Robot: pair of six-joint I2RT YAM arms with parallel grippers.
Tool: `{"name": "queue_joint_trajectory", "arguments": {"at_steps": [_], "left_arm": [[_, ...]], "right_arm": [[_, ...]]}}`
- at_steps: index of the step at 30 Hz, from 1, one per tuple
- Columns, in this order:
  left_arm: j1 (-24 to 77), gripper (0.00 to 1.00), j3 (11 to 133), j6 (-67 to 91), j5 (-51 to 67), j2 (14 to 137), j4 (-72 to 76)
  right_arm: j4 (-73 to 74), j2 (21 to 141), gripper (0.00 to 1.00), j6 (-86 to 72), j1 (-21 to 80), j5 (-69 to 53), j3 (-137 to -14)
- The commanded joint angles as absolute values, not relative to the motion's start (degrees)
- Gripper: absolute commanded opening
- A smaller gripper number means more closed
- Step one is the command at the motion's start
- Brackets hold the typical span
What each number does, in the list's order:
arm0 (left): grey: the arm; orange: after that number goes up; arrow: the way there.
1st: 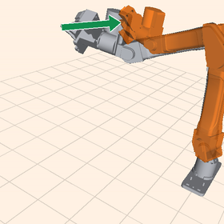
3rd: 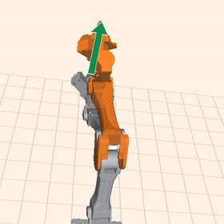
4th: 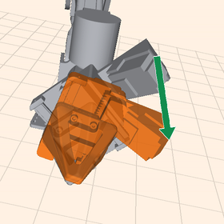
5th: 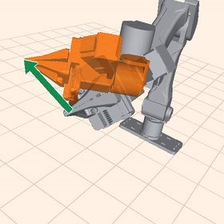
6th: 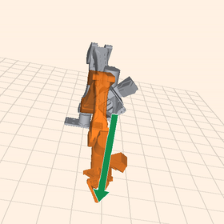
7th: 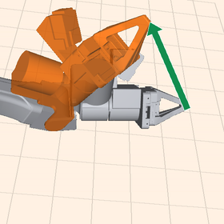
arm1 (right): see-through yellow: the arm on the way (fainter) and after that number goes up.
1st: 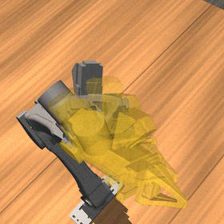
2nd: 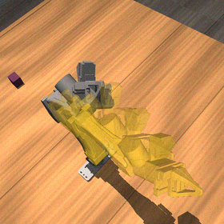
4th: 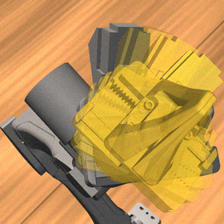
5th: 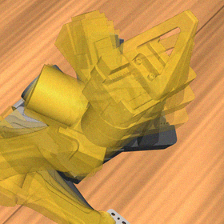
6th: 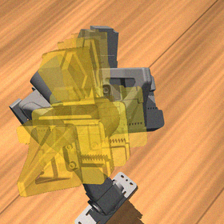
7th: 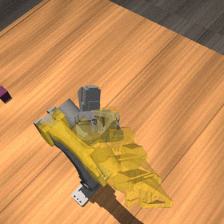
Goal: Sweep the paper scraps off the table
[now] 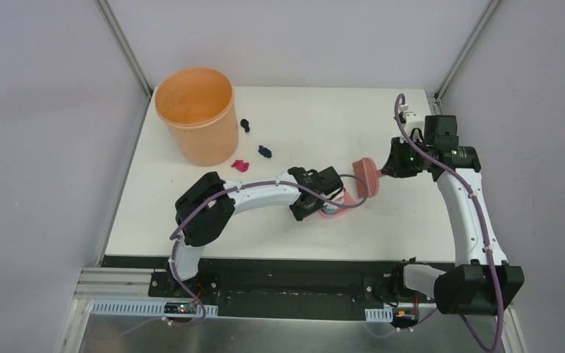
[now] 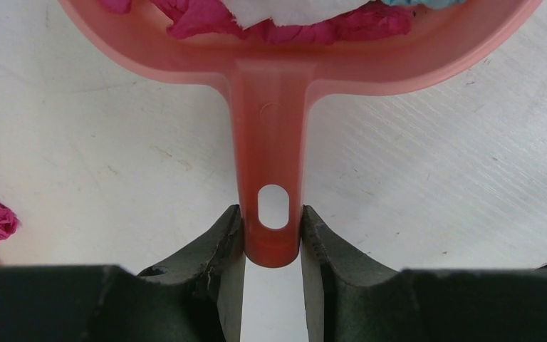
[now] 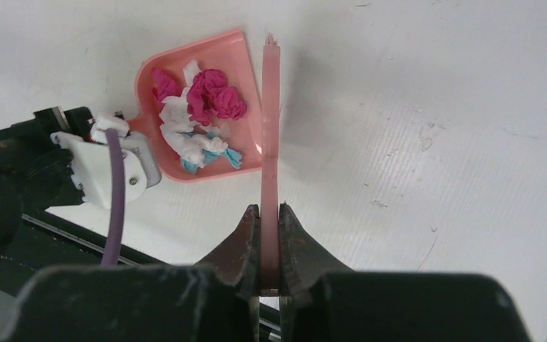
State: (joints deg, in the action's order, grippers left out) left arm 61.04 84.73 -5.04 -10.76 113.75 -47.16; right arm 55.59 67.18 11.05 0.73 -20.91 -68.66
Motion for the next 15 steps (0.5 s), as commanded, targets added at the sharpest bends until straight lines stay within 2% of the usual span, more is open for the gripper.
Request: {"name": "queue_joint_trajectory", "arguments": {"at_steps": [1,8,15], "left_arm": [[60.36,0.0,84.53,-3.12,-12.94,109.09,-44.54],[58.09,0.0,85.91,-0.19,-15.88,104.61,-49.43],[53.61,0.0,91.1,-0.17,-17.76,100.53,-56.78]], "right_arm": [[55.54,68.96,0.0,7.76,-2.61,-19.19,-73.65],[57.23,66.55,0.0,5.42,-9.76,-25.51,-72.72],[57.8,63.0,0.0,6.83,-11.71,-45.36,-62.51]]}}
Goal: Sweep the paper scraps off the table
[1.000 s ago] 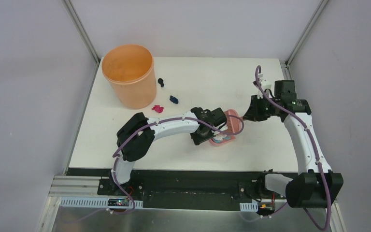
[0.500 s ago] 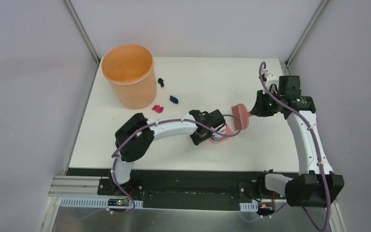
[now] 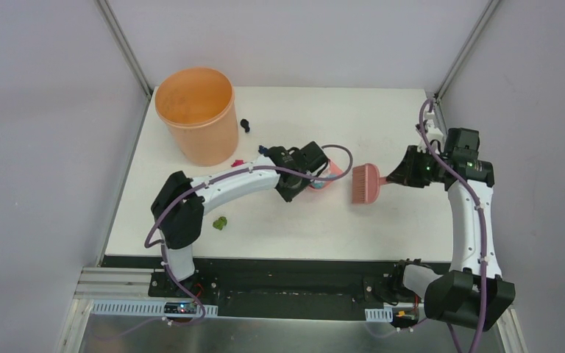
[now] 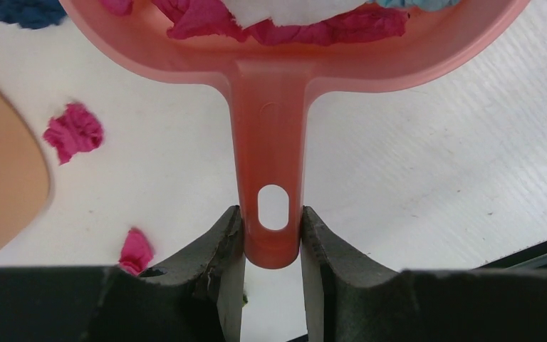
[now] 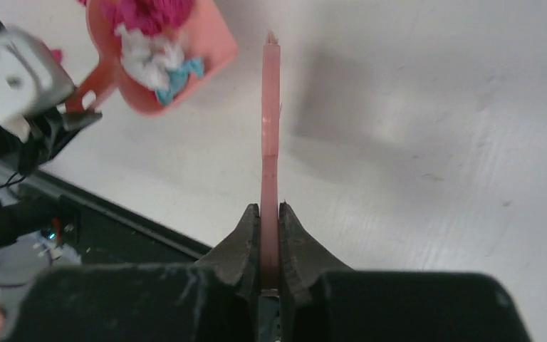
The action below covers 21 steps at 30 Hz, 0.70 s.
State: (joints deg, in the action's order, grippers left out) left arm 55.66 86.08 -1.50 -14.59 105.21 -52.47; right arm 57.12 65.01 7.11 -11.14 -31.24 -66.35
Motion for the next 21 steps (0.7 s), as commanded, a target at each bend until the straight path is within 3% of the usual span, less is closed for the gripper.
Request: {"name": "queue_joint_trajectory", "arguments": {"at_steps": [1,13,21], "left_arm": [[53.14,0.0,91.95,-0.18,-18.81,100.41,-58.25],[47.61,0.0,105.9,3.62,-23.19,96.43,-72.21],[43.66,0.0,115.79,5.42,-24.81,96.95,-81.16]], "right_arm": [[58.74,63.16,0.0,8.1,-11.8,-46.29,-62.76],[41.89,62.17,0.0,0.28,-14.11,-58.97,-49.78],[40.43,61.96,0.0,-0.42,-16.83,-62.6,-45.63]]}}
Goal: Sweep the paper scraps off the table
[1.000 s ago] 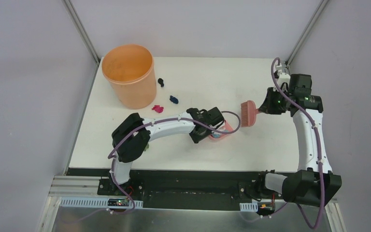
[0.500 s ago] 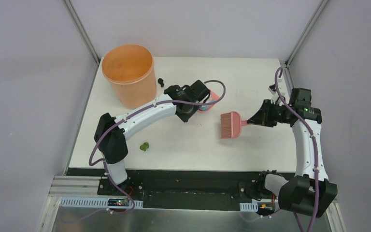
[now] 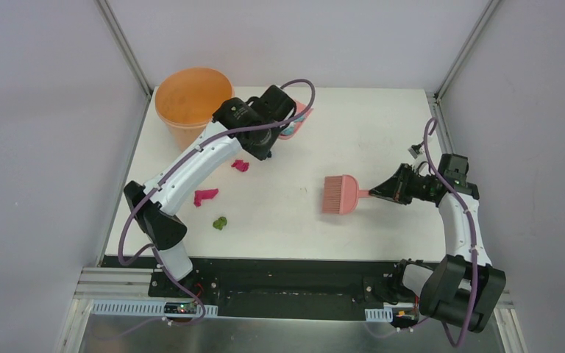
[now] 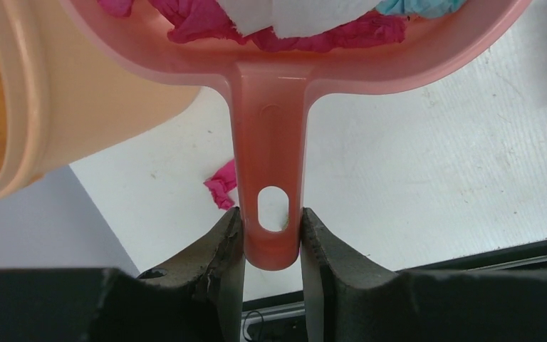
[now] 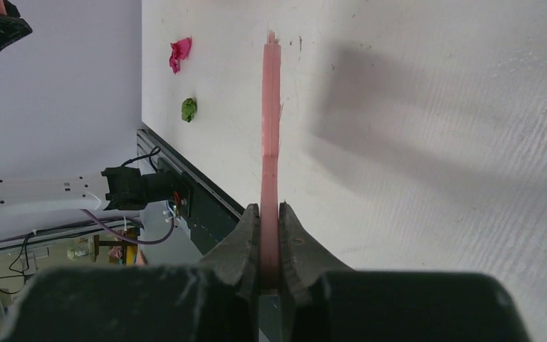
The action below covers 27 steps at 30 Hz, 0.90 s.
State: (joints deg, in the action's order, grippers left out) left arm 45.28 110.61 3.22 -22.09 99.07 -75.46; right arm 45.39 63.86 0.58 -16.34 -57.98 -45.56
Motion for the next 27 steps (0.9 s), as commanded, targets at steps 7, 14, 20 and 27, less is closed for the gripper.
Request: {"name": "queue_joint_trajectory", "arguments": {"at_steps": [7,14,20,27], "left_arm": [[40.84,0.0,122.31,7.4,-26.92,95.8,-87.58],[35.48,0.0,122.9,7.13,-27.97,93.99,-91.54],[27.24,0.0,118.83,4.85,-29.2,90.35,-89.57],[21.28,0.0,121.6,2.21,-31.9,93.55,-87.7]], "right_arm": [[40.27,62.54,0.0,-0.4,-17.4,-63.3,-45.27],[41.28,65.87,0.0,-0.35,-17.39,-63.73,-46.14],[40.29,65.34,0.0,-0.53,-17.49,-61.16,-45.85],[40.86,68.27,0.0,-0.39,-17.4,-62.84,-46.12]]}}
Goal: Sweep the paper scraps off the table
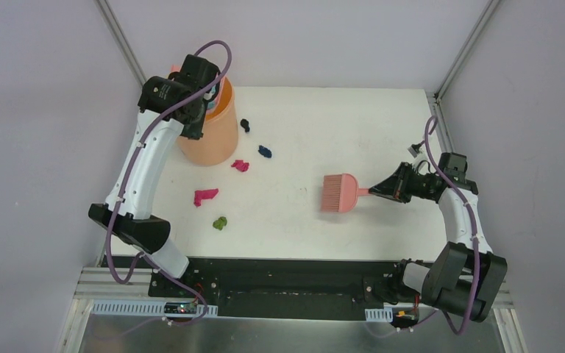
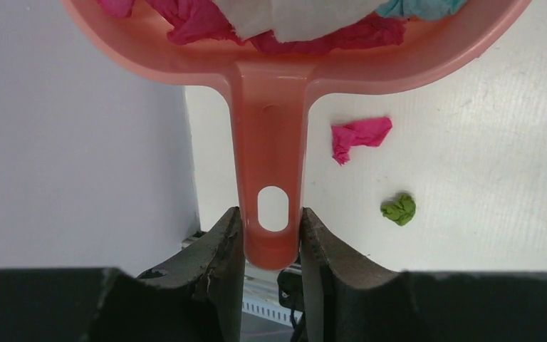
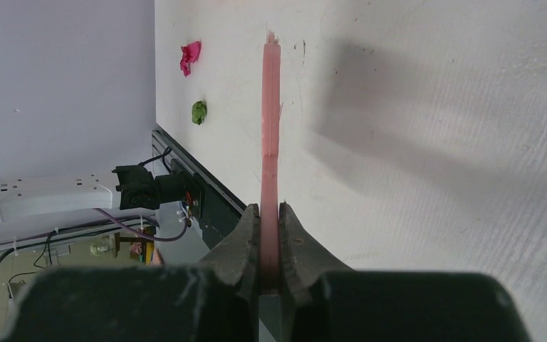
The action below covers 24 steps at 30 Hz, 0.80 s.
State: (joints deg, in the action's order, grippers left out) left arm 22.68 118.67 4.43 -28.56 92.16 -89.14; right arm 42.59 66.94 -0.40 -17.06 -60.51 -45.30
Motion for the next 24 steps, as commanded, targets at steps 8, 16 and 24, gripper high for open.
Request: {"name": "queue_joint_trajectory", "arguments": {"at_steps": [8,16,24], "left_arm": [[17.22,0.0,123.25,1.68,-44.83,100.11,-89.43],[13.01,0.0,120.16,-1.0,-48.05,100.2,-87.5],[13.01,0.0,116.62,-2.86,-54.04,98.78,-86.04]], "right_arm": [[41.42,67.61,0.0,-0.4,-17.56,-62.57,-46.32],[41.15,67.72,0.0,0.94,-17.49,-62.94,-46.44],[41.22,67.0,0.0,1.14,-17.49,-62.4,-46.51]]}}
